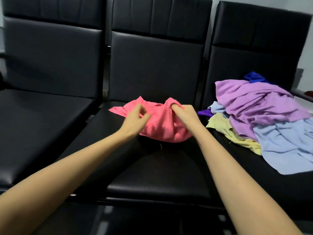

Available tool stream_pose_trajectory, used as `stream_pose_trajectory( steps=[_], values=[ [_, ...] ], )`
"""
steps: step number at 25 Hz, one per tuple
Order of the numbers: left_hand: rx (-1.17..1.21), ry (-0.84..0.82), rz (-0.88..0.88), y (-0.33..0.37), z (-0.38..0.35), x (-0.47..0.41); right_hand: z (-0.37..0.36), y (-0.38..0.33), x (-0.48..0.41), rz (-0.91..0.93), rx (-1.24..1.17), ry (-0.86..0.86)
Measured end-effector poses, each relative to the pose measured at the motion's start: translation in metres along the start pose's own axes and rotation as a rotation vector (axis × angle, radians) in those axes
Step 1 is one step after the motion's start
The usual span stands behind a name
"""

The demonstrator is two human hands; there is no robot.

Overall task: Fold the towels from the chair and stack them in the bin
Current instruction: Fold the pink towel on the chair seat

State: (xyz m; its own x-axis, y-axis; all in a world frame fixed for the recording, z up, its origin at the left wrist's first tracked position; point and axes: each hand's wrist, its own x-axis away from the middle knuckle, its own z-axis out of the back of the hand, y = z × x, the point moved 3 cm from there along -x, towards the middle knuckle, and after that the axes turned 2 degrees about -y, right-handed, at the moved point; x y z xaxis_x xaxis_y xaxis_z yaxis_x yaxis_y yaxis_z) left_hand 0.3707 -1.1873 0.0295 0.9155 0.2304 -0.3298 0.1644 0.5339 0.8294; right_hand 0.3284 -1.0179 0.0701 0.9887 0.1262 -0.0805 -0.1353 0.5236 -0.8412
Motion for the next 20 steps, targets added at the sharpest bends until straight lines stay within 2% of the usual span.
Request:
stream_pose_trajectory(
  steps=[2,3,4,6,8,9,11,13,16,17,18,19,20],
  values=[
    [0.044,-0.349,0.003,0.012,-0.027,0.017,-0.01,-0.005,0.002,-0.023,0.042,-0.093],
    [0.005,-0.404,-0.033,0.013,-0.04,0.022,-0.016,-0.006,0.005,-0.046,0.017,-0.133],
    [-0.052,-0.358,-0.053,0.009,-0.048,0.021,-0.022,-0.009,0.012,-0.062,-0.034,-0.186],
    [-0.118,-0.091,0.048,-0.002,-0.037,0.006,-0.023,-0.012,0.014,-0.066,-0.078,-0.169],
    [-0.253,0.13,0.223,-0.016,-0.009,-0.006,-0.006,-0.011,0.005,-0.003,0.132,0.016],
    [-0.307,0.2,0.28,-0.025,0.008,-0.012,0.003,-0.009,0.0,0.015,0.203,0.108],
    [-0.262,0.261,0.342,-0.042,0.033,-0.022,0.016,-0.003,-0.005,0.002,0.229,0.207],
    [-0.057,0.297,0.284,-0.044,0.045,-0.036,0.022,0.003,-0.011,0.053,0.192,0.229],
    [0.286,0.483,0.055,-0.01,0.059,-0.045,0.025,0.004,-0.014,0.146,0.018,0.318],
    [0.304,0.543,-0.043,0.005,0.066,-0.043,0.028,0.004,-0.017,0.143,-0.066,0.382],
    [0.246,0.583,-0.14,0.015,0.073,-0.04,0.031,0.002,-0.019,0.127,-0.123,0.426],
    [0.08,0.575,-0.199,0.018,0.077,-0.039,0.033,0.001,-0.02,0.111,-0.156,0.449],
    [-0.208,0.495,-0.179,0.013,0.077,-0.039,0.034,0.0,-0.02,0.095,-0.159,0.44]
  ],
)
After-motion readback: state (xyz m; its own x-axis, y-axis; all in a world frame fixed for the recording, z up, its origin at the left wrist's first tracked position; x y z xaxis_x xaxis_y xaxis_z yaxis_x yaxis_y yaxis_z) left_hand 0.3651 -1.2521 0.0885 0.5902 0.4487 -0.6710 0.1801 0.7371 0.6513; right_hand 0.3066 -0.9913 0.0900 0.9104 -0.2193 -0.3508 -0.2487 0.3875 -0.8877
